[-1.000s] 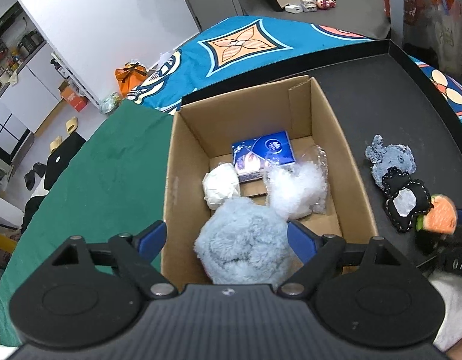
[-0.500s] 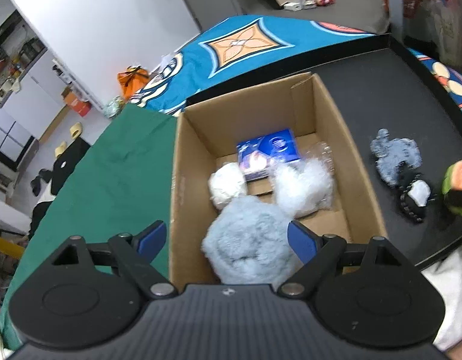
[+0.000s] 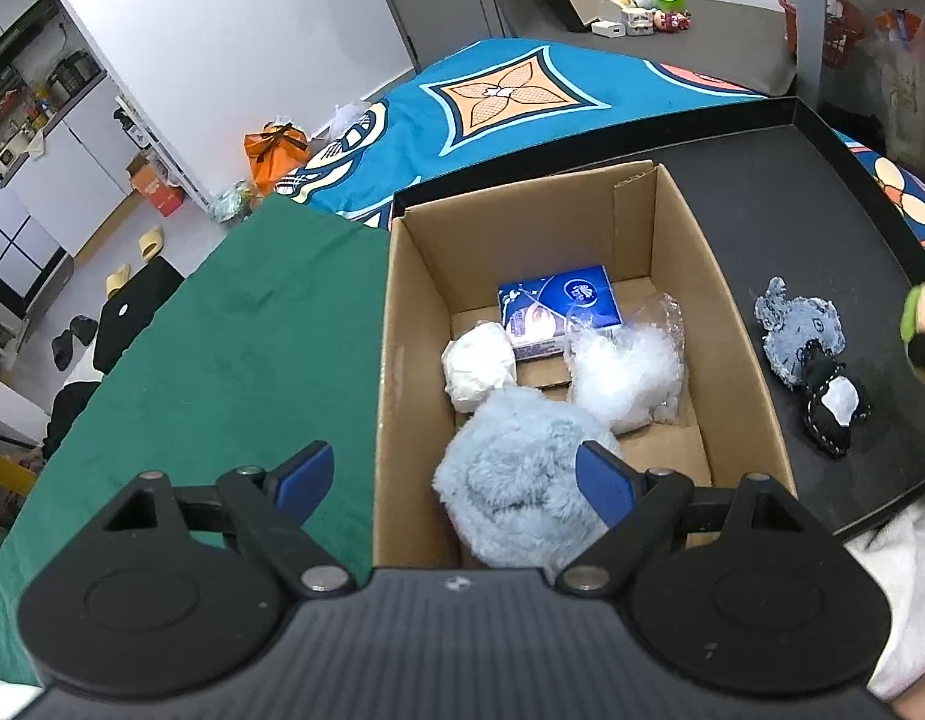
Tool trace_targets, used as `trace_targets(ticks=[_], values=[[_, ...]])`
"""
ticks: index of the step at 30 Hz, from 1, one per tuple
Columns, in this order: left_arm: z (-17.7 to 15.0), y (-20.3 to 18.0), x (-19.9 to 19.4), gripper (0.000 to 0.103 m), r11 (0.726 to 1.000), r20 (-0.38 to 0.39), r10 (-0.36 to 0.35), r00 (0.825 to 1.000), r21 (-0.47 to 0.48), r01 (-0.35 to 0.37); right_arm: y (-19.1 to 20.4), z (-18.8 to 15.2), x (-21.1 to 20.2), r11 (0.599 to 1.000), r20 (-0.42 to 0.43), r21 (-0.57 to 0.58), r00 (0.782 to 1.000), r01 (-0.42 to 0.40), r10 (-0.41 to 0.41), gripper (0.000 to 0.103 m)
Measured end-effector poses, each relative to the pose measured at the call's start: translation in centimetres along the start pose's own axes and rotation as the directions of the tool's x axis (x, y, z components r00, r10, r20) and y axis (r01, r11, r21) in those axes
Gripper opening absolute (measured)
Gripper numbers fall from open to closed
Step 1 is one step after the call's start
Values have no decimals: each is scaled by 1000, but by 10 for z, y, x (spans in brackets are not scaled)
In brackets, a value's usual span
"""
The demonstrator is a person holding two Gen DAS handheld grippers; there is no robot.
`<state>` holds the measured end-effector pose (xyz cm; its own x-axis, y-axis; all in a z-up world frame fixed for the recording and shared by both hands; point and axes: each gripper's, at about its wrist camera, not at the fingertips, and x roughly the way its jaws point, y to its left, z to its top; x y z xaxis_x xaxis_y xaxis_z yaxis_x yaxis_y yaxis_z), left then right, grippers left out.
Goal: Organize soft objects
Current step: 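Grasp the hamburger plush with the right gripper, then carry the hamburger plush with the right gripper into the box and release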
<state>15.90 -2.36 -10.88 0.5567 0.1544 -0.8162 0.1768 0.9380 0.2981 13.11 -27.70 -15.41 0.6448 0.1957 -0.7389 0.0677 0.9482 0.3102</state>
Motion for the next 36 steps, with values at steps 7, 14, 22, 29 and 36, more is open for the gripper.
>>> trace_targets(ticks=[7,14,22,29,36], values=[[-6,11,1,87,1000,0,-10,1000,-16,10,18,5,-6,1000,43,-6,999,8,-8,46],[-12,26,4,86,998,0,-22,1000,-62,22,33,11,-10,1000,73,-5,997,-20,20,46],[-19,32,5,83,995,25,-46,999,-92,48,61,15,-13,997,112,-52,992,-55,61,45],[-23,37,8,53,991,31,-85,996,-104,88,87,22,-19,993,128,-84,987,-84,94,45],[-26,46,14,26,978,21,-142,990,-153,143,120,25,-12,985,100,-129,987,-115,128,45]])
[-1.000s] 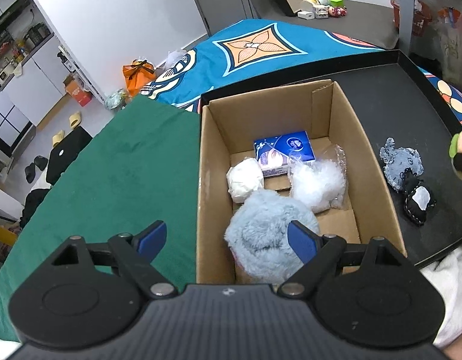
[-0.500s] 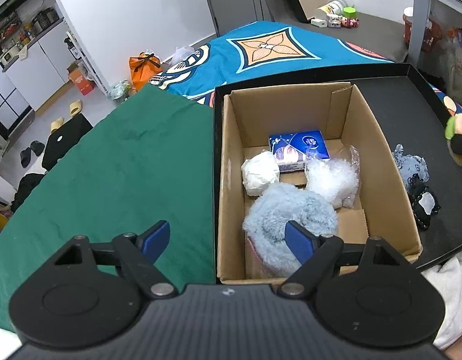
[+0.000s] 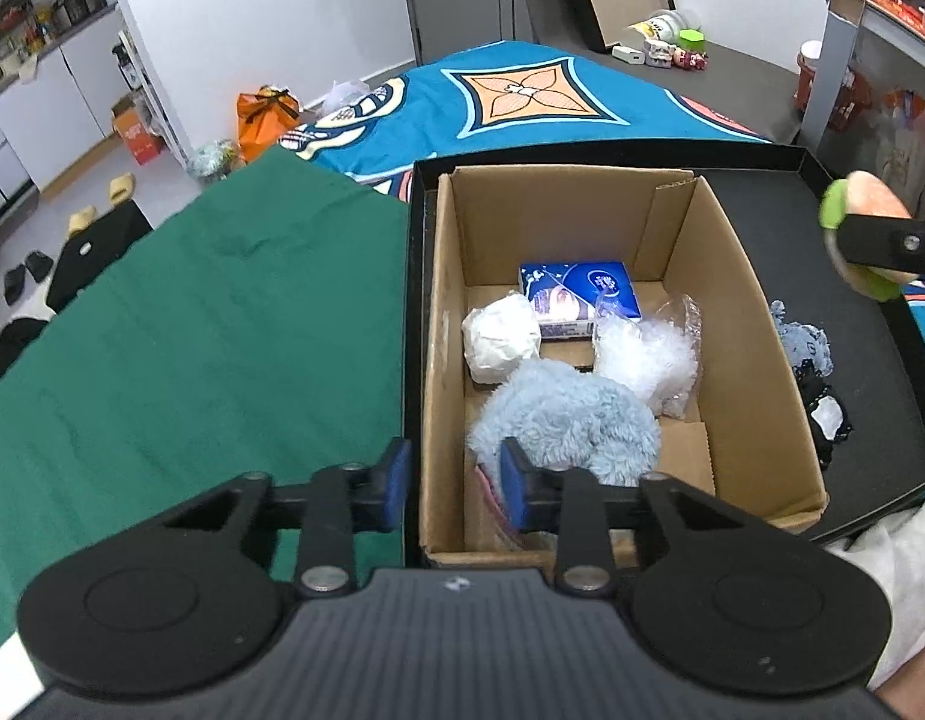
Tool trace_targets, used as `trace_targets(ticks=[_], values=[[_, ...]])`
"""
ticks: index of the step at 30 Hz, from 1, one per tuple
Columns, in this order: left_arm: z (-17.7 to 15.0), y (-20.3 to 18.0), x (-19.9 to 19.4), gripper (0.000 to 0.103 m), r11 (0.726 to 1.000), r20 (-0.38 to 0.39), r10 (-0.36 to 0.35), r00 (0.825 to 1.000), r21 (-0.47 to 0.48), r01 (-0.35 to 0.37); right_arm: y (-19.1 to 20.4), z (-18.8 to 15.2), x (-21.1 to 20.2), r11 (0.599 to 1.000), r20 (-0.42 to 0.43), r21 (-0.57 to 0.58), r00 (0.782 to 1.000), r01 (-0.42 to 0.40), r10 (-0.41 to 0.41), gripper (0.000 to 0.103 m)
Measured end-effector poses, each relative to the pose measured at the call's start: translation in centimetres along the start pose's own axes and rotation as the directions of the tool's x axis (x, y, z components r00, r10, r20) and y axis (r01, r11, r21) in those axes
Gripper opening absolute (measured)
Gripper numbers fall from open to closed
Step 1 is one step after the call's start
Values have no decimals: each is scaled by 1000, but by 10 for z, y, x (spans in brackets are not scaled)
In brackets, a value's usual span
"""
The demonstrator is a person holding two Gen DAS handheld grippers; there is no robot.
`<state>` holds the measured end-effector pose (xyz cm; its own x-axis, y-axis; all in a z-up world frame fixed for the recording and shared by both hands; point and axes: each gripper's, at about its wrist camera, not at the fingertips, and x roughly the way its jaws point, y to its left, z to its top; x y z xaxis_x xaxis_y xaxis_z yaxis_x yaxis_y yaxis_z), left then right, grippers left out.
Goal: Organize soft objects
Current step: 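Carry the hamburger plush with the right gripper into the box and release, then move the right gripper back over the black-and-white plush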
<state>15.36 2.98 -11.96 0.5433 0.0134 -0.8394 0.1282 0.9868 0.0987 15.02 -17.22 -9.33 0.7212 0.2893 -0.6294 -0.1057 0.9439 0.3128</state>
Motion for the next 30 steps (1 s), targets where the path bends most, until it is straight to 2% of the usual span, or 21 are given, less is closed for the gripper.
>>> trace_targets(ticks=[3,9,11,13,24,30], values=[[-1,5,2,17,1000,-2,-12,1000,-25,12,14,0,5,999,-20,-32,1000,-15,14,45],[-1,18,3,8,995,-3,-45,999,-88,45,32,1,8,997,-62,-53,997,-47,43,46],[-1,22,3,7,993,-2,-54,999,-104,54,35,0,9,996,-101,-58,993,-66,60,54],[-2,24,4,7,992,-2,-58,998,-110,57,35,-2,7,997,-113,-57,993,-51,45,67],[-2,23,1,7,992,8,-65,998,-108,65,9,-7,-2,1000,-105,-6,994,-18,17,67],[-1,19,-2,8,995,12,-46,999,-92,47,-4,-15,0,1000,-105,2,994,0,0,67]])
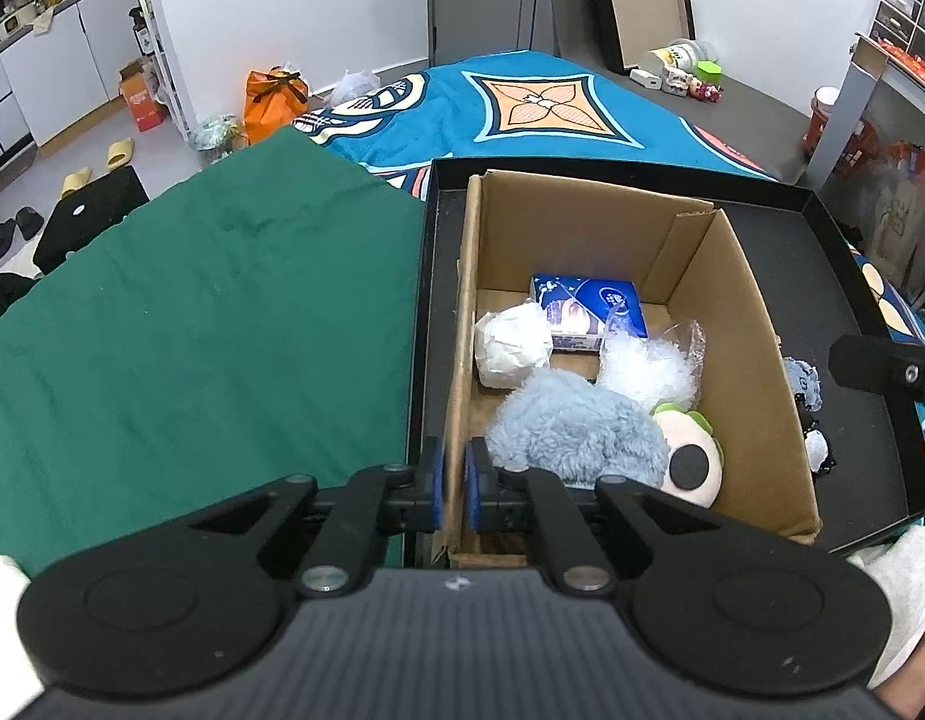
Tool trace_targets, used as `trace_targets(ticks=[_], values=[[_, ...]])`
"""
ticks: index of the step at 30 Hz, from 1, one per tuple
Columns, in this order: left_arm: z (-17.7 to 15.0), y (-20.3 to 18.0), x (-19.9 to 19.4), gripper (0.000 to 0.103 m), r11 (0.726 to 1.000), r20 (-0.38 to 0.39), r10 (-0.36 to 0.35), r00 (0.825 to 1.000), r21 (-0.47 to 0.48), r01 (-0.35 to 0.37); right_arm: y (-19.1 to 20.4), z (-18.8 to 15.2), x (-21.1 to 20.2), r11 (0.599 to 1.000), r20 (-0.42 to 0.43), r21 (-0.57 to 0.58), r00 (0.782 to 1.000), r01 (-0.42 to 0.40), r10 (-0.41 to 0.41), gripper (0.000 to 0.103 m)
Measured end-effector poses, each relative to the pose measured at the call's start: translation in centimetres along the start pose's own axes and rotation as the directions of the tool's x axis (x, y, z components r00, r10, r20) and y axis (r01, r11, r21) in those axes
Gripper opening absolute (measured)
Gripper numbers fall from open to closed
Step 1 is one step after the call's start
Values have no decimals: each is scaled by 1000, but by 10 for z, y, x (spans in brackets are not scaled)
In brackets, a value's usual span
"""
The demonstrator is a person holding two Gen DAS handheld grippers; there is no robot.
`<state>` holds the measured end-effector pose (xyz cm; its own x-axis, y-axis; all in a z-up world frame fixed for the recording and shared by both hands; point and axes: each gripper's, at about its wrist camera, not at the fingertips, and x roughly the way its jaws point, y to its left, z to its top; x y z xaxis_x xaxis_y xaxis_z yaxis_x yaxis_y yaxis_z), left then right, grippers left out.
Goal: Organize soft objects
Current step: 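Move the right gripper back over the black-and-white plush, then grasp the black-and-white plush with the right gripper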
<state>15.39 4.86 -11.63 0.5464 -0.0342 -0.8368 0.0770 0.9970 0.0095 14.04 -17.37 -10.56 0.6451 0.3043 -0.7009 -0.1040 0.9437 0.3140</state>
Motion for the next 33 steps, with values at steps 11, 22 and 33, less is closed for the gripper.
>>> trace_targets(ticks=[11,22,33], values=[[1,-20,-4,13,994,27,66,997,90,-68,-36,-9,14,998,-6,40,999,46,-46,67],[0,-41,1,54,974,40,133,990,180,-138,-71,-29,42,995,-78,65,995,74,-68,67],[-3,-59,9,62,949,33,191,981,249,-193,-77,-49,65,991,-124,3,983,134,-133,68]])
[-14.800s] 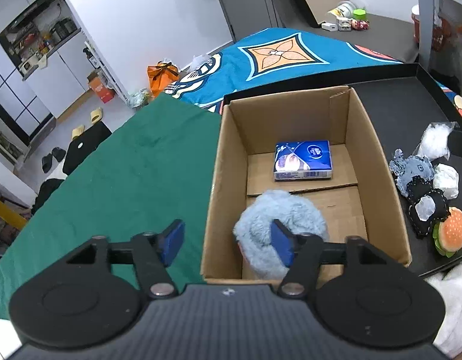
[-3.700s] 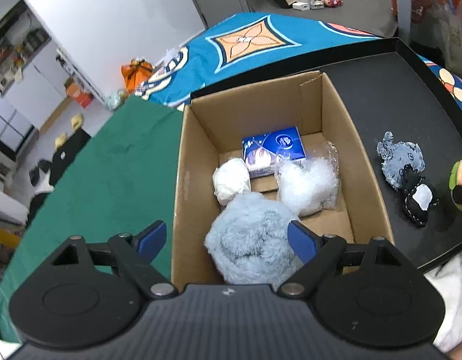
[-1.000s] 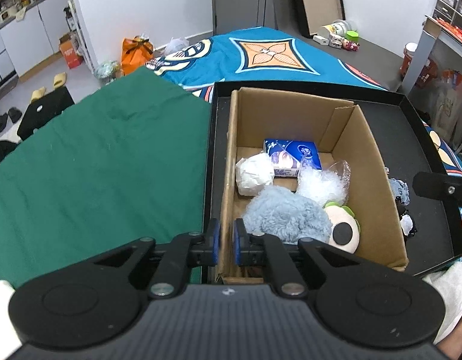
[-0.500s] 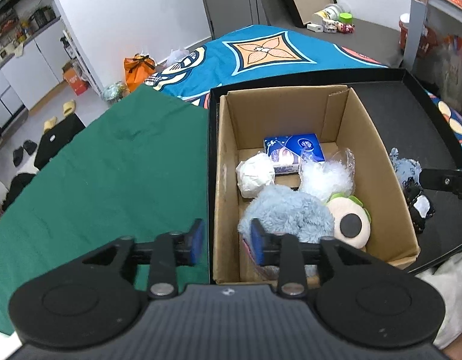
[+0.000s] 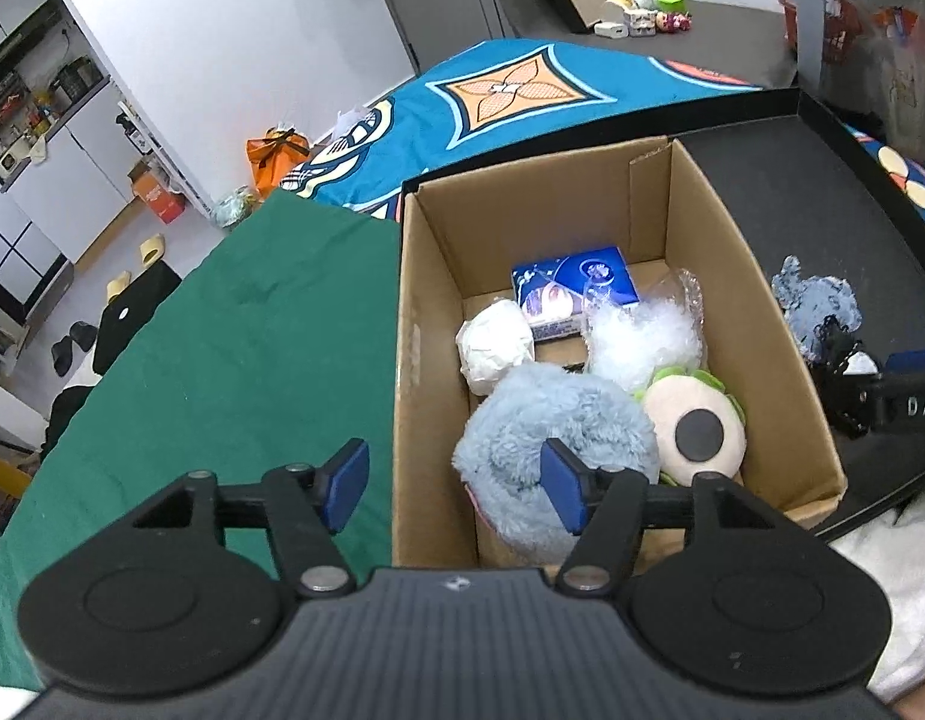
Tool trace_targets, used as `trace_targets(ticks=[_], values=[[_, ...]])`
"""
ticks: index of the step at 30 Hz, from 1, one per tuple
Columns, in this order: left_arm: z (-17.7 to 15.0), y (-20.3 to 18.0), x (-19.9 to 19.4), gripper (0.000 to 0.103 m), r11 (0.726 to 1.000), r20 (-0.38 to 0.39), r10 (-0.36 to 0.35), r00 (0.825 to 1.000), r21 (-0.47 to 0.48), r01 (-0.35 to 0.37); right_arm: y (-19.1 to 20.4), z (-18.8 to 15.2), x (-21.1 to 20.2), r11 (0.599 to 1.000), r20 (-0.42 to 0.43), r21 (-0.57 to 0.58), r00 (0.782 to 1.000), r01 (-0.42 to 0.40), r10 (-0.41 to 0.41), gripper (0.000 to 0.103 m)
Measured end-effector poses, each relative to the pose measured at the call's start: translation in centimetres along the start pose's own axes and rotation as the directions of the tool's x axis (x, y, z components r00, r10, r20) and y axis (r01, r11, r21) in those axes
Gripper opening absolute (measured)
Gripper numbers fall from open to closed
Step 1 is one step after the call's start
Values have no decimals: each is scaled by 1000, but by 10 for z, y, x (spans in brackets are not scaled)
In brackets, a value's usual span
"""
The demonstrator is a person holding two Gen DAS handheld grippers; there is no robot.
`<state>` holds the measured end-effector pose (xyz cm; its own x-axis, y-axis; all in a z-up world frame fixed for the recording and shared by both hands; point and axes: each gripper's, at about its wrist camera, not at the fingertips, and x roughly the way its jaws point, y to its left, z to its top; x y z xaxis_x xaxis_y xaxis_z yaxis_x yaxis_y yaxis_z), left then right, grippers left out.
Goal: Organize soft objects
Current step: 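Grasp the black-and-white plush with the right gripper, then carry the black-and-white plush with the right gripper into the box and release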
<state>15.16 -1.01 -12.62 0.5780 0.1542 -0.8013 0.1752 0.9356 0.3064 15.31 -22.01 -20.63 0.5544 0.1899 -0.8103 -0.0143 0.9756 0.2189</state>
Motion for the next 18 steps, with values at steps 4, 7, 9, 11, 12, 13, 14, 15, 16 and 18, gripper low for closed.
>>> trace_targets(ticks=[4,7,9,11,12,13,14,15,16,18], values=[[1,-1,1,63,1000,-8,7,1000,6,-7,2,-4,-3,1000,20,-14,1000,15,-15,45],[0,-1,2,64,1000,-16,18,1000,2,-18,-6,-4,-7,1000,18,18,1000,-2,2,39],[0,-2,3,64,1000,-19,29,999,11,-29,-12,-4,-11,999,23,45,1000,-7,6,38],[-1,-4,2,64,999,-14,35,999,17,-35,-16,-3,-15,999,31,53,999,-8,6,38],[-1,-4,1,64,999,-12,39,999,18,-39,-17,-2,-18,998,36,56,999,-11,9,38],[-1,-5,1,64,999,-10,44,999,22,-43,-18,-3,-22,998,43,59,999,-13,11,38],[-1,-5,1,64,999,-8,45,999,23,-45,-19,-2,-24,998,49,60,999,-11,8,38],[-1,-5,0,64,999,-8,45,999,22,-45,-20,-3,-28,998,55,60,998,-8,5,38],[-1,-5,0,64,999,-8,45,999,23,-45,-20,-2,-29,998,57,62,998,-8,4,38],[-1,-5,0,64,999,-7,46,999,21,-46,-22,-1,-34,998,67,70,998,-9,4,38]])
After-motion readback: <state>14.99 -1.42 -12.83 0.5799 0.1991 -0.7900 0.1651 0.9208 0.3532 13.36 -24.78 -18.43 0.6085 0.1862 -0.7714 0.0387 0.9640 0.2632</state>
